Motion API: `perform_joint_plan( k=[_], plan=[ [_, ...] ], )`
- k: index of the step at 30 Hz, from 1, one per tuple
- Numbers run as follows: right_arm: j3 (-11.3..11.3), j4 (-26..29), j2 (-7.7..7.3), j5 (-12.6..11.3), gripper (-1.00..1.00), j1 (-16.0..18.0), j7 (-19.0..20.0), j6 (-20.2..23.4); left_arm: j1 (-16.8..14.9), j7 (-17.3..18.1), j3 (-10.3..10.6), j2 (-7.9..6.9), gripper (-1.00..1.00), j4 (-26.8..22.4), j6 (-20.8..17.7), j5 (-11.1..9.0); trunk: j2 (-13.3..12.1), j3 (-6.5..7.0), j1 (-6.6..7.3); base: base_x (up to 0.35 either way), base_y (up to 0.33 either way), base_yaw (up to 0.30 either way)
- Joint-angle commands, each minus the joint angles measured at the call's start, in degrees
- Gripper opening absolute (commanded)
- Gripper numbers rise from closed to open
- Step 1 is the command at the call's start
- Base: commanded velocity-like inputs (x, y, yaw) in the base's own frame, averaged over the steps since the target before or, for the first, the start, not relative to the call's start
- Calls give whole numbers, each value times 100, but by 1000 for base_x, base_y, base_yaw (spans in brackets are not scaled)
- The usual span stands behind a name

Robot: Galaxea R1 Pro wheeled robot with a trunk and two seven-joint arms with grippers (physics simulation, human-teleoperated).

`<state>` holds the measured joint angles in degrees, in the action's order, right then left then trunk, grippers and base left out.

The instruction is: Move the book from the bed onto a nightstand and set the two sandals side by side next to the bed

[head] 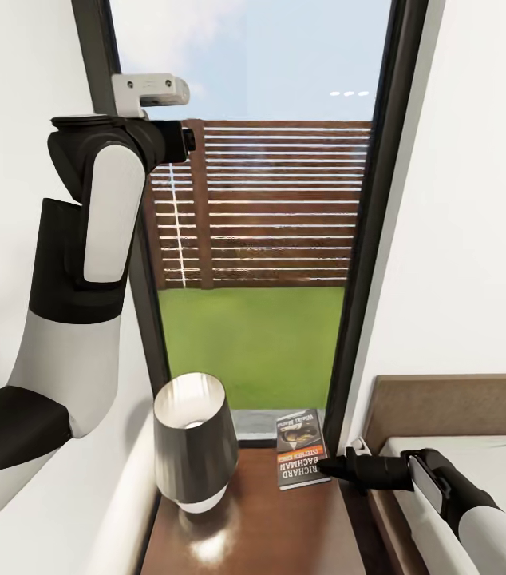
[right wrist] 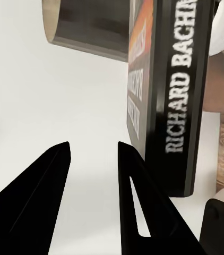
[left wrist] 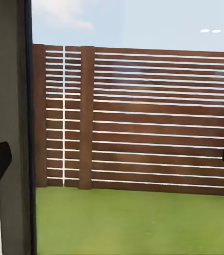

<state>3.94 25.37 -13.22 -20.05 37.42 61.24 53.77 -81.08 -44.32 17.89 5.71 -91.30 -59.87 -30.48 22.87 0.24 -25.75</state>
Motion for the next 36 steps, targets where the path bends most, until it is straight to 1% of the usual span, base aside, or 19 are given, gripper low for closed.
perform_joint_plan(
  k=[1,15,27,36],
  plan=[
    [37,3,-7,-34,-100,2,-7,10,-4,-60,4,0,100,-2,-13,-55,5,-3,-3,94,0,0],
    [52,3,-5,-34,-100,2,-7,10,-4,-61,13,0,100,-2,-13,-57,5,-3,-3,43,11,0],
    [68,3,2,-26,-100,2,-7,10,-4,-62,13,0,100,-2,-13,-57,5,-3,-3,223,11,0],
    [65,3,0,-25,-100,2,-7,10,-4,-67,37,0,100,-2,-13,-55,5,-3,-3,85,1,0]
  ],
)
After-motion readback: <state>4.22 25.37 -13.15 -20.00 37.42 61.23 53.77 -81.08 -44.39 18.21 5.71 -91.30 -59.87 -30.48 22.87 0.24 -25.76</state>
